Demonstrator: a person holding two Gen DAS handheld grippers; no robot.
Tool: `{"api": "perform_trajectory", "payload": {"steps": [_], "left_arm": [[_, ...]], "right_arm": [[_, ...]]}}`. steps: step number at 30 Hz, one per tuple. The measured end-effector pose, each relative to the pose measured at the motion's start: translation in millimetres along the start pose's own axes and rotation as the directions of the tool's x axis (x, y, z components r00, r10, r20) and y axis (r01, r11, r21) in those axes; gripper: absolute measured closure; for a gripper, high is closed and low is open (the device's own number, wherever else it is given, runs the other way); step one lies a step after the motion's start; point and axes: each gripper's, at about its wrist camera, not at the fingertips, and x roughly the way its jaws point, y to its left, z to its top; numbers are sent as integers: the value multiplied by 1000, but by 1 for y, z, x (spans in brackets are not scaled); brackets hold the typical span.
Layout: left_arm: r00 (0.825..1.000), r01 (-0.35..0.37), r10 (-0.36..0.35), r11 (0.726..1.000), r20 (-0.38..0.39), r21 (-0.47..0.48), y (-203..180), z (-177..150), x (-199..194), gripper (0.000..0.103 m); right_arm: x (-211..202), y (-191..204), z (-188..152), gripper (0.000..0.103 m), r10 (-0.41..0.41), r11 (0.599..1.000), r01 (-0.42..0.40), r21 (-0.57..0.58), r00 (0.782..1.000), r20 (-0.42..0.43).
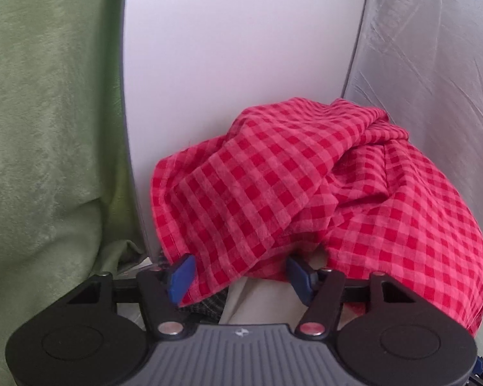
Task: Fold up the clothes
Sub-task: 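Close the right tool on the red gingham shorts while the left tool closes on them too, then lift the red shorts off the pile and lay them on the mat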
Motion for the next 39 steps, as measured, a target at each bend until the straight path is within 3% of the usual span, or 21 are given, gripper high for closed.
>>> {"api": "perform_trajectory", "payload": {"steps": [1, 2, 3, 4, 6, 14, 20, 25, 32, 35, 39], "left_arm": [[1000, 12, -12, 1000, -3, -6, 0, 1, 3, 59], [1000, 22, -23, 1000, -7, -17, 0, 1, 6, 78], [1000, 25, -25, 999, -8, -26, -1, 2, 8, 86], [1000, 20, -20, 999, -3, -28, -1, 1, 9, 96], [1000, 14, -13, 999, 8, -33, -2, 1, 8, 102], [992, 68, -64, 997, 108, -36, -11, -3, -33, 103], [974, 190, -189, 982, 123, 6, -38, -20, -73, 103], [952, 290, -295, 955, 84, 69, -70, -51, -101, 103], [935, 346, -355, 920, 19, 184, -113, -105, -128, 103], [926, 372, -378, 899, -17, 230, -131, -130, -140, 103], [910, 415, -395, 865, -128, 281, -154, -188, -151, 103]], "right_arm": [[0, 1, 0, 69, 3, 1000, -3, -18, 1000, -3], [-2, 1, 0, 78, 1, 1000, -1, -25, 1000, 3], [-6, 0, 0, 86, -4, 1000, 5, -26, 1000, 16], [-10, -1, 0, 100, -9, 1000, 10, -27, 1000, 30], [-18, -3, 1, 102, -20, 999, 21, -28, 998, 56], [-53, -13, 1, 102, -65, 997, 69, -18, 984, 164], [-83, -35, -9, 103, -146, 989, 139, 47, 968, 203], [-103, -58, -26, 103, -181, 977, 156, 147, 967, 176], [-144, -98, -66, 102, -273, 943, 234, 236, 951, 147], [-165, -120, -90, 102, -337, 920, 298, 255, 934, 123], [-201, -153, -136, 103, -431, 872, 399, 283, 901, 59]]}}
